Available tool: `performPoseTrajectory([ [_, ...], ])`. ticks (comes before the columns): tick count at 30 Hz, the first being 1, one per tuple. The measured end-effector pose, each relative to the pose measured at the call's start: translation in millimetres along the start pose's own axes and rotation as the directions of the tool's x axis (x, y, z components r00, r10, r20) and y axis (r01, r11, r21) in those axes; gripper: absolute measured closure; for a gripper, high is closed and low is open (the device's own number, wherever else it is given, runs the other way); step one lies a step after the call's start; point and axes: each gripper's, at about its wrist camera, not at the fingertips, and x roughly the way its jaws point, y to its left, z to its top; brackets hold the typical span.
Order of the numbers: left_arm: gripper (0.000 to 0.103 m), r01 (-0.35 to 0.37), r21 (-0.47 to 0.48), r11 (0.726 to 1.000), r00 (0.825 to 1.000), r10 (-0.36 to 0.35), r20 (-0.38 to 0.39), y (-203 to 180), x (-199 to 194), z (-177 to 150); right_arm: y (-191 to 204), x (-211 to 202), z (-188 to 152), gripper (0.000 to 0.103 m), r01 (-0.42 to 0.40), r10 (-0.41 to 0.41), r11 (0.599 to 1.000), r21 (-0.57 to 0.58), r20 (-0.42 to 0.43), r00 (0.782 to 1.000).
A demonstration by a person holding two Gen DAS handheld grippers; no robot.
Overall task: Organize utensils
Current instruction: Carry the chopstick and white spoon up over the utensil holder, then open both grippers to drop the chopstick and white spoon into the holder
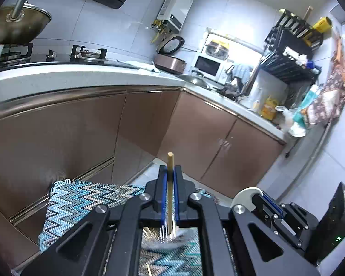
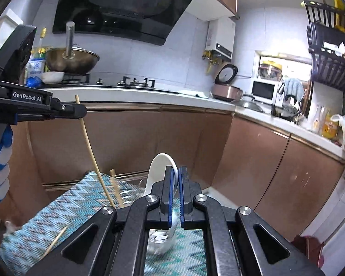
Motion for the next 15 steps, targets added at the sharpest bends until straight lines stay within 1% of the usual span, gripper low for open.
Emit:
performPoseTrajectory([
  [7, 0.098, -0.077, 0.043, 0.996, 0.997, 0.077, 0.002, 7.0, 57.7, -23.8, 1.5, 51.3, -22.5, 0.098, 0.017, -0.017, 1.000, -0.002, -0.014, 1.000],
  [11, 0.098, -0.098, 0.049, 0.994, 0.994, 0.100, -0.032, 14.3, 80.6, -44.0, 1.9, 68.3, -38.9, 0.098, 0.022, -0.022, 1.000, 0.001, -0.028, 0.999],
  [15, 0.098, -0.106, 0.057, 0.993, 0.992, 0.109, -0.065, 17.7, 91.2, -59.0, 6.9, 74.8, -53.1, 0.098, 0.019, -0.019, 1.000, -0.007, -0.044, 0.999],
])
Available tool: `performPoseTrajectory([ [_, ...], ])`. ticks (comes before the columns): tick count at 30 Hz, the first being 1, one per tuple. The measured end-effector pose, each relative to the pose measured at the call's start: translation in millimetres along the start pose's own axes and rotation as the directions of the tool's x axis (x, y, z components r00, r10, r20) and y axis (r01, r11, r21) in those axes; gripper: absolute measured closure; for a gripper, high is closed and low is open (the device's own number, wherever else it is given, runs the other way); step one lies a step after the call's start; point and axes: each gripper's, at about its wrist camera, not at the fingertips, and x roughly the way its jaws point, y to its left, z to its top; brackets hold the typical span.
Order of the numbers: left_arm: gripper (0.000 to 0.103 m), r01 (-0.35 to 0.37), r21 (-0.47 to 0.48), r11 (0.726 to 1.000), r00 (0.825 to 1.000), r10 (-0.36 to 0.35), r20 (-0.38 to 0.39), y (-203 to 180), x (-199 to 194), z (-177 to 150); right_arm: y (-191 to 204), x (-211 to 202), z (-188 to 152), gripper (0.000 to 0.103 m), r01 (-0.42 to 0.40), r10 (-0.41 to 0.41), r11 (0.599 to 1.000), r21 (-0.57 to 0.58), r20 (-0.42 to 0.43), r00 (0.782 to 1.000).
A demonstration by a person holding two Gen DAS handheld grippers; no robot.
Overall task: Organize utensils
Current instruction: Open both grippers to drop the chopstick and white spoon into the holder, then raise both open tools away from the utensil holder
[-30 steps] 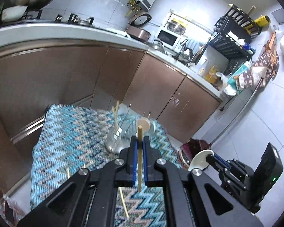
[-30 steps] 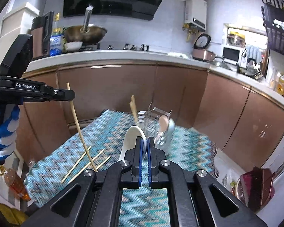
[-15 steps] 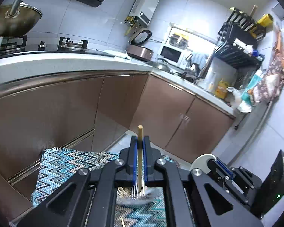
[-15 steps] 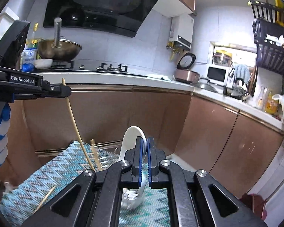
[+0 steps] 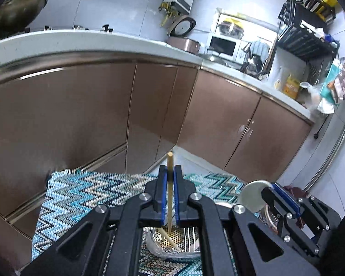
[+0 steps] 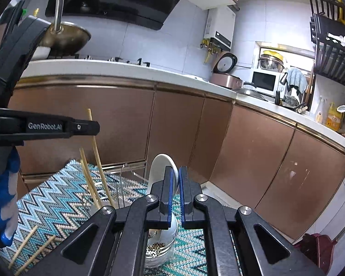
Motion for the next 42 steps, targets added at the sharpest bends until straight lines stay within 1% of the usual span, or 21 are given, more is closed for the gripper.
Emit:
performPoseTrajectory([
  [2, 0.098, -0.003, 0.011, 1.000, 1.000, 0.003, -0.008, -1.1, 0.3, -4.7, 1.4, -0.3, -4.3, 0.097, -0.008, 0.008, 1.000, 0.010, -0.002, 1.000],
  [3, 0.096, -0.008, 0.014, 1.000, 1.000, 0.008, -0.007, -1.6, -1.1, -6.8, 2.5, -0.5, -5.7, 0.096, -0.008, 0.008, 1.000, 0.013, -0.006, 1.000],
  [6, 0.096, -0.001, 0.011, 1.000, 1.000, 0.001, -0.004, -0.7, -10.3, -9.6, 4.1, -5.0, -7.6, 0.090, -0.014, 0.014, 1.000, 0.025, -0.014, 1.000],
  [8, 0.096, -0.004, 0.012, 1.000, 1.000, 0.004, 0.004, -0.5, -17.9, -9.8, 5.5, -11.0, -8.0, 0.081, -0.014, 0.015, 0.999, 0.035, -0.012, 1.000],
  [10, 0.095, -0.007, 0.009, 1.000, 1.000, 0.007, 0.011, 0.7, -27.8, -10.4, 5.8, -17.3, -8.0, 0.078, -0.015, 0.016, 0.999, 0.046, -0.012, 1.000],
  [13, 0.093, -0.006, 0.005, 1.000, 1.000, 0.005, 0.024, 3.0, -44.5, -11.6, 6.7, -29.3, -8.5, 0.077, -0.015, 0.016, 0.998, 0.061, -0.014, 1.000],
  [15, 0.089, -0.003, 0.001, 1.000, 0.999, 0.003, 0.033, 4.2, -56.3, -13.8, 7.2, -39.0, -9.7, 0.076, -0.014, 0.016, 0.997, 0.077, -0.015, 1.000],
  [17, 0.082, -0.004, -0.005, 1.000, 0.999, 0.004, 0.038, 4.3, -68.6, -16.7, 6.6, -51.4, -11.0, 0.075, -0.014, 0.015, 0.995, 0.100, -0.014, 1.000],
  [22, 0.081, 0.000, 0.017, 1.000, 0.999, -0.001, 0.040, -2.4, -99.1, -31.2, 6.6, -80.1, -16.9, 0.068, -0.011, 0.014, 0.990, 0.141, -0.016, 1.000],
  [28, 0.081, 0.009, 0.065, 0.998, 0.999, -0.011, 0.044, -12.7, -135.7, -51.3, 12.1, -115.8, -28.5, 0.068, -0.011, 0.017, 0.985, 0.173, -0.035, 0.999],
  [35, 0.081, -0.028, 0.077, 0.997, 0.994, 0.020, 0.107, -8.2, -190.2, -61.5, 12.2, -163.1, -29.0, 0.063, -0.001, 0.001, 0.981, 0.191, -0.002, 1.000],
  [37, 0.077, -0.051, 0.078, 0.996, 0.991, 0.040, 0.129, -5.4, -205.4, -63.5, 12.9, -175.3, -29.0, 0.062, 0.003, -0.005, 0.980, 0.197, 0.007, 1.000],
  [39, 0.065, -0.076, 0.075, 0.994, 0.986, 0.063, 0.154, -1.4, -221.4, -65.8, 12.6, -186.6, -28.9, 0.056, 0.009, -0.013, 0.979, 0.203, 0.017, 1.000],
  [40, 0.064, -0.084, 0.071, 0.994, 0.984, 0.071, 0.166, 1.1, -227.6, -66.8, 13.0, -193.5, -28.8, 0.053, 0.013, -0.019, 0.979, 0.205, 0.025, 1.000],
  [42, 0.064, -0.101, 0.063, 0.993, 0.978, 0.087, 0.191, 5.4, -241.9, -69.4, 13.1, -206.1, -27.5, 0.049, 0.019, -0.028, 0.978, 0.209, 0.042, 0.999],
])
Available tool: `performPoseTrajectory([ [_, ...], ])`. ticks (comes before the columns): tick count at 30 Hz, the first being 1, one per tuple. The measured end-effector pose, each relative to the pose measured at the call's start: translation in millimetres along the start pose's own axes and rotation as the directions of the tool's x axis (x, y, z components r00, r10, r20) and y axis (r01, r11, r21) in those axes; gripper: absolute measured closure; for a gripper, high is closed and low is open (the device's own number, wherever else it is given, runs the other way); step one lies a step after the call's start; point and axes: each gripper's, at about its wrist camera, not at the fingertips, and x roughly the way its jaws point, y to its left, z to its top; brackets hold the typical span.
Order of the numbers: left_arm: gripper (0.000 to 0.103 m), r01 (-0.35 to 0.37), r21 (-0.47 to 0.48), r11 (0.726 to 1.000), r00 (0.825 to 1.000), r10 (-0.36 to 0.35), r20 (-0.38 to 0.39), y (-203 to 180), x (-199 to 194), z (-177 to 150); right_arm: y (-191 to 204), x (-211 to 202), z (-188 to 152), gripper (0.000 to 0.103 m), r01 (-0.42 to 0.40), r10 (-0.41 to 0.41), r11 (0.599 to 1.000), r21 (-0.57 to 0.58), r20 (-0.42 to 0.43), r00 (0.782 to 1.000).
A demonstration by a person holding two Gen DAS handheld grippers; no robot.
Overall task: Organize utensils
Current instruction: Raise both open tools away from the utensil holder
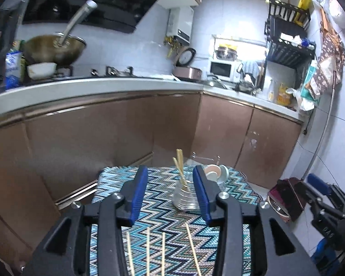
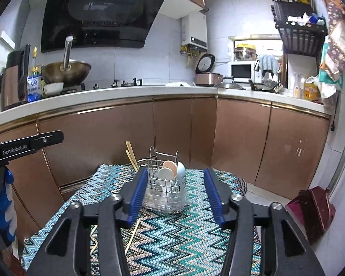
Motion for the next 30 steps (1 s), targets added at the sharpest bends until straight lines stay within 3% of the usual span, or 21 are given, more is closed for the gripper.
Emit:
performPoseTrajectory([
  [4, 0.058, -0.028, -0.014, 1.000, 0.999, 0.028, 0.031, 12.0, -24.9, -0.6, 1.5, -25.7, 3.5, 0.028, 0.023, -0.023, 1.000, 0.008, 0.045, 0.999],
  [8, 0.056, -0.049, -0.037, 0.998, 0.996, 0.051, 0.067, 23.9, -48.4, -1.8, 3.8, -46.5, 7.4, 0.020, 0.035, -0.036, 0.999, 0.020, 0.083, 0.996],
  [13, 0.056, -0.078, -0.062, 0.995, 0.990, 0.084, 0.110, 33.8, -76.2, -2.1, 3.8, -68.9, 10.3, 0.020, 0.028, -0.033, 0.999, 0.043, 0.129, 0.991],
  [30, 0.056, -0.083, -0.058, 0.995, 0.978, 0.092, 0.188, 31.6, -143.9, -4.9, 7.5, -128.4, 18.0, 0.019, 0.018, -0.034, 0.998, 0.065, 0.250, 0.968],
])
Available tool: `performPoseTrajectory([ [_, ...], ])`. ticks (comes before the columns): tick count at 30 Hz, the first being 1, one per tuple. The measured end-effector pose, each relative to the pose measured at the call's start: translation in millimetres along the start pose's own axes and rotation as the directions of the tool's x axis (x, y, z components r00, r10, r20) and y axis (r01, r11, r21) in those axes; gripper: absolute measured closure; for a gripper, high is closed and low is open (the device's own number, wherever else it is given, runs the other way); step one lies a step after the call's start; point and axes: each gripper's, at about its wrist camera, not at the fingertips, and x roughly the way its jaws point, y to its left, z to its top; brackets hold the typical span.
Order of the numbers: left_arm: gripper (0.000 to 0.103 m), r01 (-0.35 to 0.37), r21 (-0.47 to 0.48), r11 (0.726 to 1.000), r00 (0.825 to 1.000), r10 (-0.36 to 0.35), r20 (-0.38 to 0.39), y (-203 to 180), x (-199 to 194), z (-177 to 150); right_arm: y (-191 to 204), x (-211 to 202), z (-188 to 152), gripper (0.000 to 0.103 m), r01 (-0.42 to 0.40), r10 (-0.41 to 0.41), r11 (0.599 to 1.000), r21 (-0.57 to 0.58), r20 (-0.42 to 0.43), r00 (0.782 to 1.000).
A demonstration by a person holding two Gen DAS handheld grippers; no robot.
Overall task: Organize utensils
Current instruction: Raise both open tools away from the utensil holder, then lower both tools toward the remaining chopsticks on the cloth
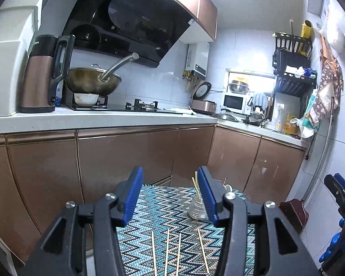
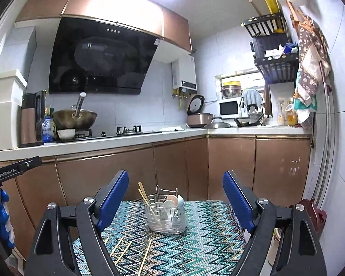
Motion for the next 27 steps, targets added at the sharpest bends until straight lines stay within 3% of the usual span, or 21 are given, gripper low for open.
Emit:
performPoseTrajectory([
  [13, 0.056, -0.006, 0.000, 1.000, 0.999, 0.006, 0.041, 6.0, -19.0, 4.7, 0.6, -16.1, 5.6, 0.018, 0.019, -0.019, 1.000, -0.006, 0.043, 0.999],
  [27, 0.056, -0.025, -0.007, 1.000, 0.994, 0.025, -0.107, 13.9, 38.7, -21.3, -4.3, 23.8, -16.1, 0.018, -0.001, 0.000, 1.000, -0.007, -0.073, 0.997],
])
